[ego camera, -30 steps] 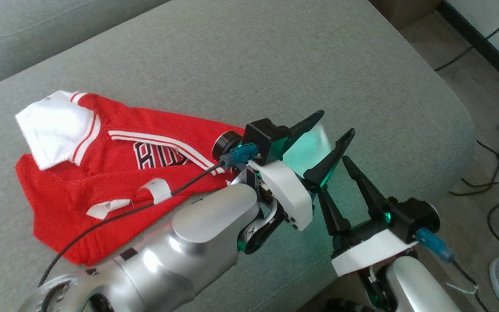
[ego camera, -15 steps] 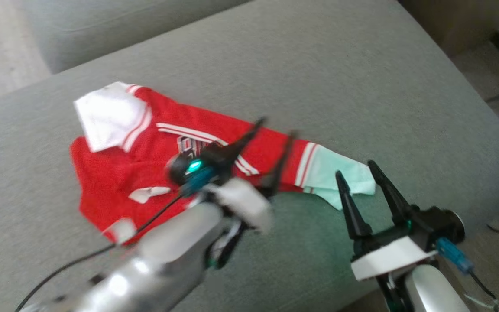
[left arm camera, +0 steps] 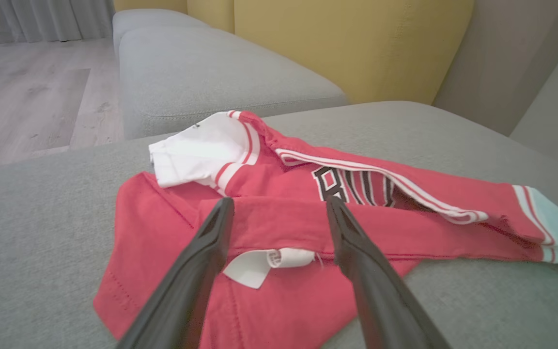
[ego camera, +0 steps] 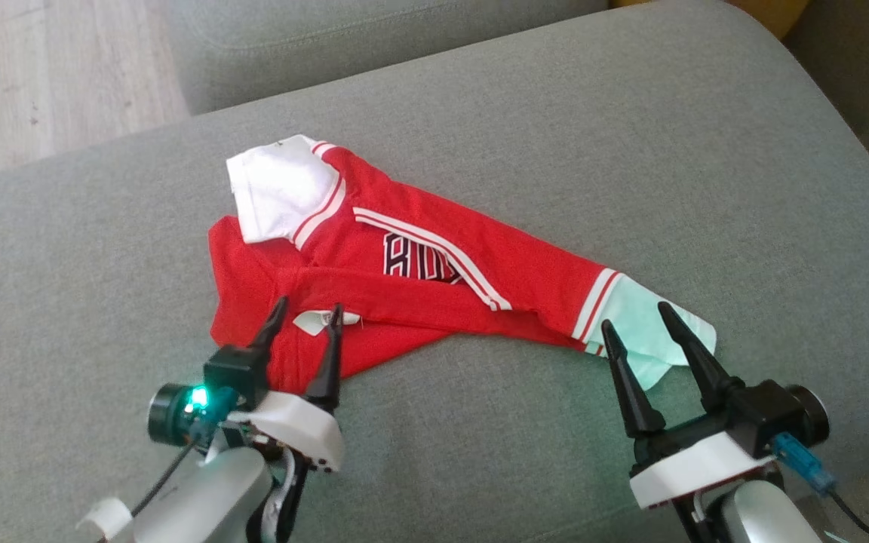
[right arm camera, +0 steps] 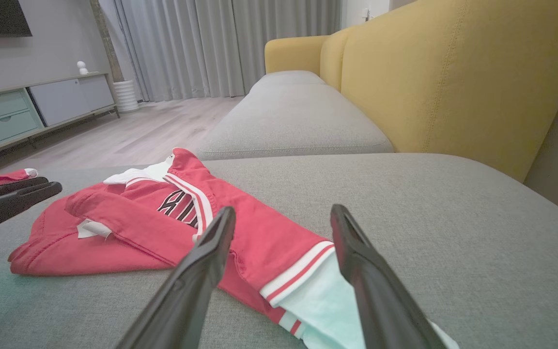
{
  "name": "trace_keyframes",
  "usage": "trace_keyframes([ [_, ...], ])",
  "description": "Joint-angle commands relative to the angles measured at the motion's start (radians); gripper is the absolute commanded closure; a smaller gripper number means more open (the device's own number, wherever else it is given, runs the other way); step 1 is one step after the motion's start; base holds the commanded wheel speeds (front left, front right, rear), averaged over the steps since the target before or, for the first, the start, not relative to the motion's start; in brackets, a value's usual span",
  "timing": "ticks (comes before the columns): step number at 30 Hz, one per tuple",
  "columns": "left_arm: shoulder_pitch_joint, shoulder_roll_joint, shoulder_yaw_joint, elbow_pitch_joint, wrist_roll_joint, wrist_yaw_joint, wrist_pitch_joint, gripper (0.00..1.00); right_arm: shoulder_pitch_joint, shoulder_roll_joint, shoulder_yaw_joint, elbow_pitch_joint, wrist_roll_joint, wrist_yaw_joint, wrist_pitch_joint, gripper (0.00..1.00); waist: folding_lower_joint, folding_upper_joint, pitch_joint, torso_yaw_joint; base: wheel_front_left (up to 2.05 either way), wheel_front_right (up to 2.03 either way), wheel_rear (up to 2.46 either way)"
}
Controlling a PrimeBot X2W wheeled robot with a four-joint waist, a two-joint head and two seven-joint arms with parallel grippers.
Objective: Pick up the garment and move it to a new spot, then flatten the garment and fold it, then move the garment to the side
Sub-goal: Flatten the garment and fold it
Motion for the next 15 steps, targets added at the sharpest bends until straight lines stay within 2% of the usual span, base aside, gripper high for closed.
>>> trace_keyframes([
  [1, -0.056, 0.018, 0.050, -0.003, -0.004, 0.001, -0.012, 0.00, -0.022, -0.006, 0.025, -0.027, -0.001, 0.008, -0.009, 0.00, 0.0001, 0.0000, 0.004, 0.000, 0.00, 0.00, 0.00],
  [15, -0.140, -0.008, 0.088, 0.241, -0.060, -0.050, 0.019, 0.00, -0.044, 0.004, 0.045, -0.019, 0.012, 0.008, -0.009, 0.00, 0.0001, 0.0000, 0.059, -0.061, 0.00, 0.00, 0.00],
])
